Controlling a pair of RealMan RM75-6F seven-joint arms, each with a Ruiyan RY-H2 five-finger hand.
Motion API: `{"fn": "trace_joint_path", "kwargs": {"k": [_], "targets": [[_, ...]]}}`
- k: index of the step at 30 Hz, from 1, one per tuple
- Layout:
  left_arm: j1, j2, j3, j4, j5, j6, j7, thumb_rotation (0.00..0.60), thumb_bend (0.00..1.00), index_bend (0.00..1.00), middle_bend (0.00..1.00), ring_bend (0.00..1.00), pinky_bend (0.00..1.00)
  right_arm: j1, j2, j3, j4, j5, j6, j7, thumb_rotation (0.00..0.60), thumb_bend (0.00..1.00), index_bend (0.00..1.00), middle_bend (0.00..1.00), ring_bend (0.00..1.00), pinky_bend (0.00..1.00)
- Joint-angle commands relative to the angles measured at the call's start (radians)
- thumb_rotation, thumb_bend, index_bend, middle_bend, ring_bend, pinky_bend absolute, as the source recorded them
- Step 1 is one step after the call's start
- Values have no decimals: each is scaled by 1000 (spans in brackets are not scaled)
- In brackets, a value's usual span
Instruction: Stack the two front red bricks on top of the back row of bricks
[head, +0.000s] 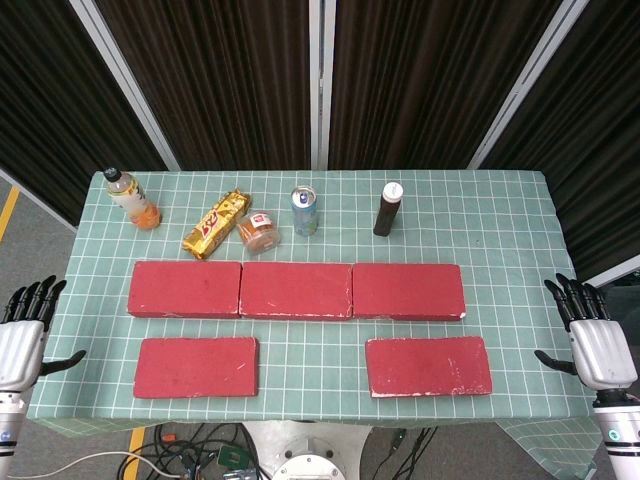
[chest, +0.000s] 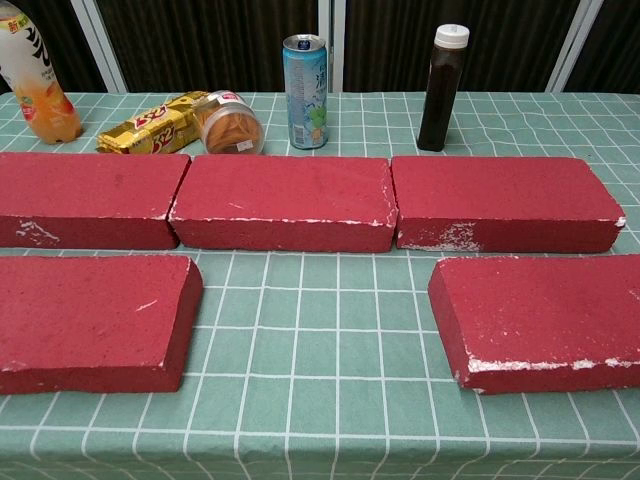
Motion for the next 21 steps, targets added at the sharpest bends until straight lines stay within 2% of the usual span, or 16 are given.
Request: {"fn": "trace_joint_path", "kwargs": {"k": [1, 21], "targets": [[0, -1, -2, -1, -1, -12, -3, 600, 0, 39, 6, 0, 0, -3, -1, 1, 3, 1, 2, 6, 600, 0, 0, 0, 0, 0], [2, 30, -16, -48, 35, -40, -20, 600, 0, 39, 6, 0, 0, -6, 0, 5, 3, -22, 11, 48, 600, 0, 0, 0, 0, 0]]}}
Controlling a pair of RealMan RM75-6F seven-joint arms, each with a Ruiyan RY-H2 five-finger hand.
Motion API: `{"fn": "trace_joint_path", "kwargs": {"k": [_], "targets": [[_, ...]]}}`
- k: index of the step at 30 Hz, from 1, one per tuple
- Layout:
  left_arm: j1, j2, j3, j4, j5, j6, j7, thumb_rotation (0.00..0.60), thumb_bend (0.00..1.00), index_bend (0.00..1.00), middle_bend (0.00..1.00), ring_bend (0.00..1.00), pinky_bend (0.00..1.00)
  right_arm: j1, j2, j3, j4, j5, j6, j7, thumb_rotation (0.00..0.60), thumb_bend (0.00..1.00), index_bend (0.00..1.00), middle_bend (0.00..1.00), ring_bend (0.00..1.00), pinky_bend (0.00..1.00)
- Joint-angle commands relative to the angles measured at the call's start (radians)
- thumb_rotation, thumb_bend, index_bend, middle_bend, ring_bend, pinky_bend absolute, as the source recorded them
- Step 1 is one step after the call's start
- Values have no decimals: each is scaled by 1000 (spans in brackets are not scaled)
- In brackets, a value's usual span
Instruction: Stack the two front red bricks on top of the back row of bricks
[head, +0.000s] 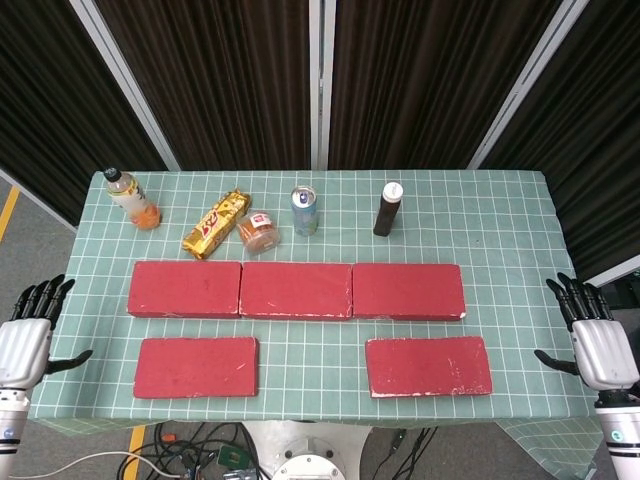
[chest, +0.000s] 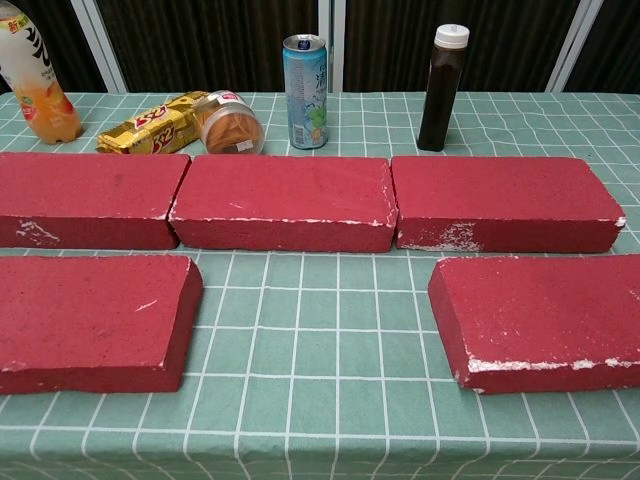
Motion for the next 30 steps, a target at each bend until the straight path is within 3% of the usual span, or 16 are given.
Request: {"fn": "trace_joint_path", "kwargs": {"k": [1, 11, 18, 30], "targets": [[4, 7, 7, -16, 19, 2, 3, 600, 0, 39, 7, 0, 0, 1, -1, 0, 1, -6, 1, 5, 600, 0, 0, 0, 0, 0], [-7, 12, 28, -63, 59, -39, 4, 600, 0, 39, 16, 0, 0, 22, 26, 24, -19, -2, -10, 27, 600, 0, 0, 0, 0, 0], [-38, 32, 61, -163, 120, -108, 11, 600, 0, 34, 16, 0, 0, 48, 54, 47, -47, 11, -34, 17, 600, 0, 0, 0, 0, 0], [-136, -12, 88, -363, 80, -318, 227, 600, 0, 6, 17, 0, 0, 91, 98, 83, -83, 36, -75, 15, 600, 0, 0, 0, 0, 0]]}}
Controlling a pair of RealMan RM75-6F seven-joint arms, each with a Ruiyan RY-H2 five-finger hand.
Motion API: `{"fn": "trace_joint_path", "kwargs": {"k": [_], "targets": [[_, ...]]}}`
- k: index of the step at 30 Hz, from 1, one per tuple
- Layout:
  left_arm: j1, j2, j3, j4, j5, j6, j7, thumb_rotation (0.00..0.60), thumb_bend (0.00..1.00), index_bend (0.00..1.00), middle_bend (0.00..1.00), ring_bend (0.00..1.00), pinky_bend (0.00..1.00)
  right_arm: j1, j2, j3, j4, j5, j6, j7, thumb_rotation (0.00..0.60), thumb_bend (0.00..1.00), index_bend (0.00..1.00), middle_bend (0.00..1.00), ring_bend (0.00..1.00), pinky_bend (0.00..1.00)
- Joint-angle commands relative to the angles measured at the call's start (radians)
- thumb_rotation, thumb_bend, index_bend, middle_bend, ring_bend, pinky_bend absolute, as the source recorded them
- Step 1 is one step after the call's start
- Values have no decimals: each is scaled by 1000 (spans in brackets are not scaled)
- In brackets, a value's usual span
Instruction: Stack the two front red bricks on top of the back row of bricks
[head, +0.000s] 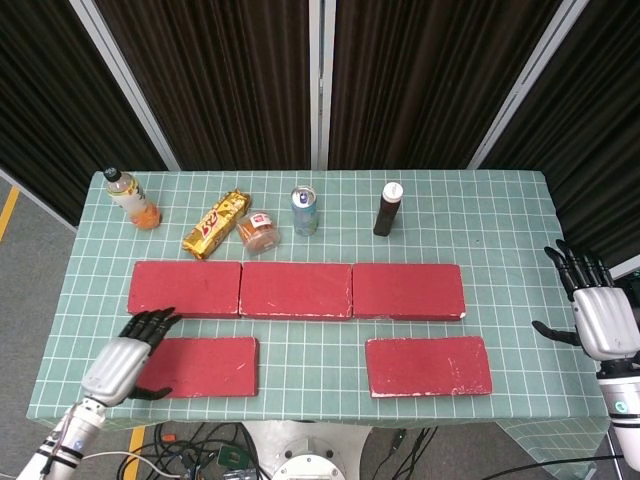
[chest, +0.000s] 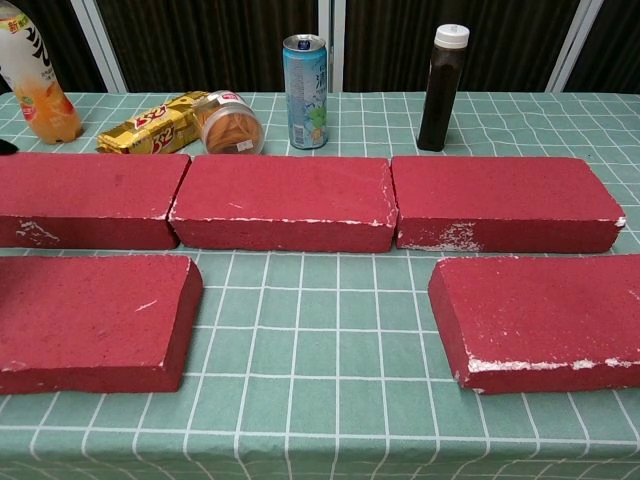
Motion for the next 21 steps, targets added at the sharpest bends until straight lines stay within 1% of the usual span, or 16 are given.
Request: {"fn": "trace_joint_path", "kwargs": {"k": [1, 3, 6, 14, 21], "targets": [[-29, -26, 10, -49, -43, -56, 65, 600, 0, 5, 17, 0, 0, 5, 1, 1, 0, 4, -8, 1, 600, 0, 0, 0, 0, 0], [-36, -33, 14, -80, -80, -78, 102, 600, 0, 1, 18, 0, 0, 7, -1, 1, 5, 8, -13, 2, 600, 0, 0, 0, 0, 0], [-42, -52, 18, -101, -100, -91, 118, 600, 0, 0, 23, 0, 0, 10, -6, -5, 14, 6, -20, 3, 600, 0, 0, 0, 0, 0], [-78, -108, -6, -88, -156, -120, 153, 600, 0, 0, 26, 0, 0, 15, -19, -10, 41, 13, -35, 21, 600, 0, 0, 0, 0, 0], [-115, -164, -20, -51, -247, -149, 217, 600, 0, 0, 27, 0, 0, 11, -21, -11, 64, 11, -24, 51, 600, 0, 0, 0, 0, 0]]}}
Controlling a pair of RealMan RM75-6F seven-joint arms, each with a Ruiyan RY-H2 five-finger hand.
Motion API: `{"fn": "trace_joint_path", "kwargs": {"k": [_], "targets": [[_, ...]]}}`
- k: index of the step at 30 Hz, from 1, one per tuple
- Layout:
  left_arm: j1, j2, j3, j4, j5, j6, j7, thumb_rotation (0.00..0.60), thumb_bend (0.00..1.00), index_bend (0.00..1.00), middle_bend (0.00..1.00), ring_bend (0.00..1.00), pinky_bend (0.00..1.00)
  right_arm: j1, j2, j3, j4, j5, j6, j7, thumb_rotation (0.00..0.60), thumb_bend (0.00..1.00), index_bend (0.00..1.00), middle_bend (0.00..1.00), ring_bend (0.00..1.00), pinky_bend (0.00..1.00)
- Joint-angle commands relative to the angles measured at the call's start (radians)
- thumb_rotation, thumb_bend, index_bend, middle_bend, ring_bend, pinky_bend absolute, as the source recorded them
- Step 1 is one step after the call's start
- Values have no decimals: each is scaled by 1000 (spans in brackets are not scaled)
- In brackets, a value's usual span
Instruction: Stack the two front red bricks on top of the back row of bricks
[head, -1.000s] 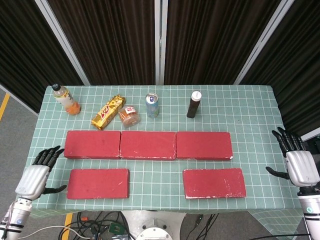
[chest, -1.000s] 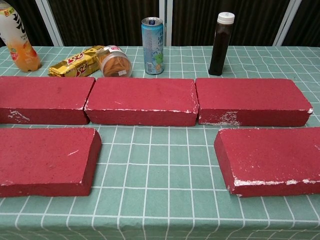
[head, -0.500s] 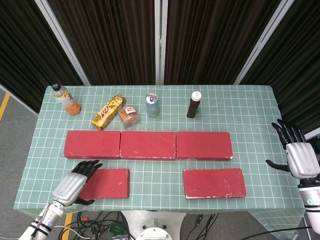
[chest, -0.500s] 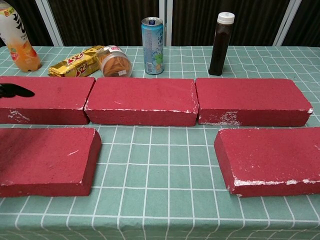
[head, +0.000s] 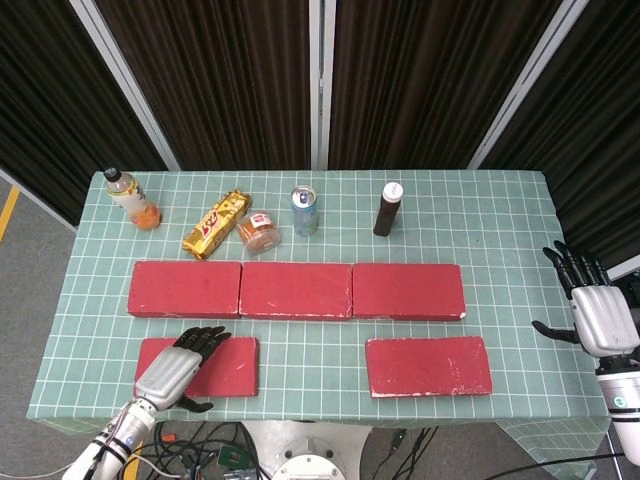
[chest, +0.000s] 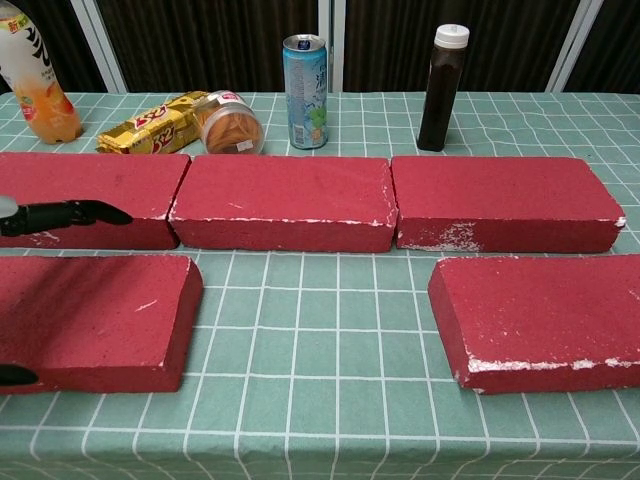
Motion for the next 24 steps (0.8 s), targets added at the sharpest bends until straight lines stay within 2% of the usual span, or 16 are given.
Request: {"fn": "trace_joint_path", "kwargs": {"k": [1, 24], "targets": [[-17, -25, -4, 17, -51, -14, 32, 600, 0, 0, 27, 0, 0, -2, 0, 0, 9, 2, 2, 11, 600, 0, 0, 0, 0, 0], [-51, -56, 14, 50, -171, 4, 74, 600, 0, 0, 24, 0, 0, -2, -24, -8, 54, 4, 2, 14, 600, 0, 0, 0, 0, 0]]}}
